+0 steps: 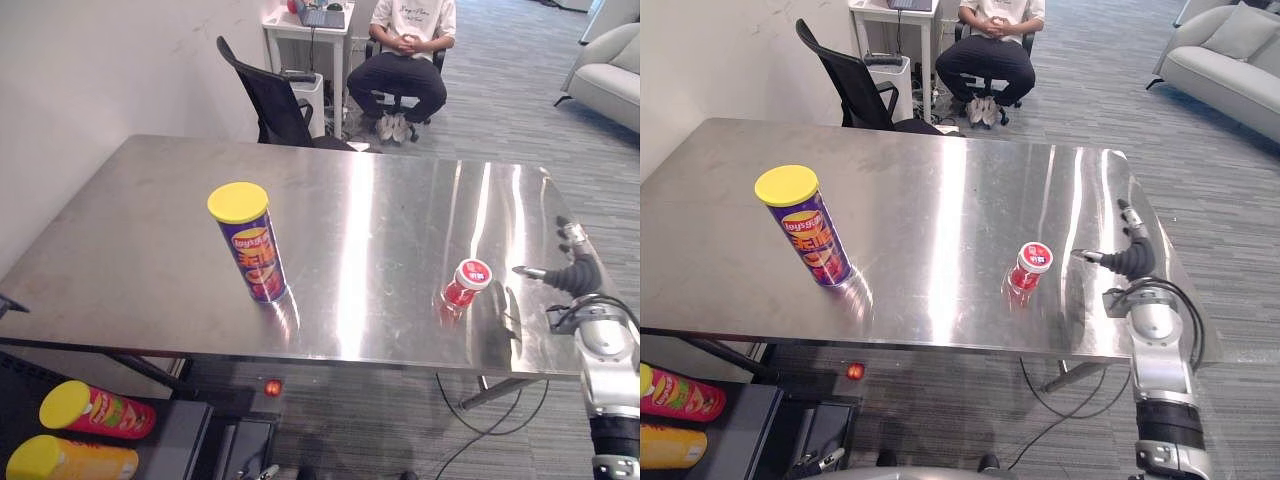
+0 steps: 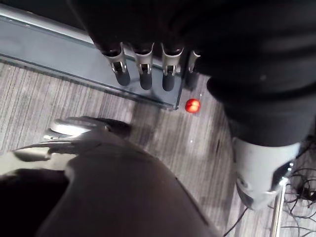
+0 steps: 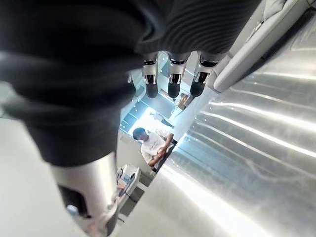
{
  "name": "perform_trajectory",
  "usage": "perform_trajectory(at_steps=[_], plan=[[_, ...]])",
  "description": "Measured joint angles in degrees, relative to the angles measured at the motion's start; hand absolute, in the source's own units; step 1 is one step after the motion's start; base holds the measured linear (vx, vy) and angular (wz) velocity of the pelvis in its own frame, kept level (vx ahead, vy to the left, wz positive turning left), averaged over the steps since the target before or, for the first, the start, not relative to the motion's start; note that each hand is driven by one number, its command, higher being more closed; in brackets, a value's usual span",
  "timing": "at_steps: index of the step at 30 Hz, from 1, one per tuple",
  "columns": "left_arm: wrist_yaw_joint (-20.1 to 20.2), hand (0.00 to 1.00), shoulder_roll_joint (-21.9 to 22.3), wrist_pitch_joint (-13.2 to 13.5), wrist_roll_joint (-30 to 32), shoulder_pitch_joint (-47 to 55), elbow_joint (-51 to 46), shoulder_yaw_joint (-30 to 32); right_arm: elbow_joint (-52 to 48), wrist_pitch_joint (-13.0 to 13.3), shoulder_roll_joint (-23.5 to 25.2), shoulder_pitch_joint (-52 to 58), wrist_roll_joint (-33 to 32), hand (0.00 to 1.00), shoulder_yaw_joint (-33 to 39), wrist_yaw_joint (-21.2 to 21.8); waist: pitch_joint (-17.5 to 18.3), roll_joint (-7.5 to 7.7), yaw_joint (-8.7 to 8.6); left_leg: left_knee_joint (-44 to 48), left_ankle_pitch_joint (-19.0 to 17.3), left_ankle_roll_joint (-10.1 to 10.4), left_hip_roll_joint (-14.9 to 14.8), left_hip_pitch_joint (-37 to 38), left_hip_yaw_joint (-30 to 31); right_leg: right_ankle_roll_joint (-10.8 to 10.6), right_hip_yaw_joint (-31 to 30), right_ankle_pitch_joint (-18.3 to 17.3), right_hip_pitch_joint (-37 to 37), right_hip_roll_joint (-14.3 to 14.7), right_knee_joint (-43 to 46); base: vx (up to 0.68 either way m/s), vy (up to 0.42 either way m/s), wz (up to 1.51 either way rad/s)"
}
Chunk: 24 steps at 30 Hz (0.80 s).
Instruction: Put the gum and the chips on the shelf.
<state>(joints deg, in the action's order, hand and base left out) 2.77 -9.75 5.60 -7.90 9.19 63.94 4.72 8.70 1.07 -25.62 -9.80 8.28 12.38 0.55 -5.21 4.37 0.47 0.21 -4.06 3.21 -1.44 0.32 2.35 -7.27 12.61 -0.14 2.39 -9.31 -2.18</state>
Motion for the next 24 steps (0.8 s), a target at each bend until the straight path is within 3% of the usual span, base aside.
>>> perform_trajectory(at_steps=[8,10,14,24], plan=[[-0.2,0.00,0.0,0.0,-0.5,-0.5,0.0,-0.1,2.8,-1.4,4.4,-1.9,0.7,0.00,-4.5,0.2,-1.0,0.13,0.89,-0.4,0.7,-0.1,0.2,-0.2,1.3,0.0,1.0,0.0,0.2,-0.2,0.2,-0.01,0.001,0.07],[-0.2,0.00,0.0,0.0,-0.5,-0.5,-0.2,0.2,-3.2,-2.0,1.6,-3.3,-0.6,0.00,-4.0,1.2,-1.0,0.24,0.61,-1.5,1.4,-0.1,0.1,-0.1,1.5,0.1,1.1,0.1,-0.1,-0.1,0.2,-0.02,-0.006,0.10],[-0.1,0.00,0.0,0.2,-0.5,0.0,-0.2,0.5,-10.9,3.4,-9.0,-8.6,-8.5,0.00,-2.7,2.7,-1.1,0.54,0.08,-2.0,1.6,0.0,0.0,0.3,1.4,0.0,1.1,0.1,0.0,0.0,0.2,0.00,0.000,0.00],[0.3,0.00,-0.5,0.6,-0.8,0.2,-0.2,0.2,-10.2,3.5,-9.6,-8.4,-11.2,0.00,-3.9,6.3,-1.5,1.19,-0.26,-2.1,1.8,-0.1,0.1,0.2,1.3,0.0,1.1,0.1,-0.1,-0.1,0.2,0.00,0.000,0.00]])
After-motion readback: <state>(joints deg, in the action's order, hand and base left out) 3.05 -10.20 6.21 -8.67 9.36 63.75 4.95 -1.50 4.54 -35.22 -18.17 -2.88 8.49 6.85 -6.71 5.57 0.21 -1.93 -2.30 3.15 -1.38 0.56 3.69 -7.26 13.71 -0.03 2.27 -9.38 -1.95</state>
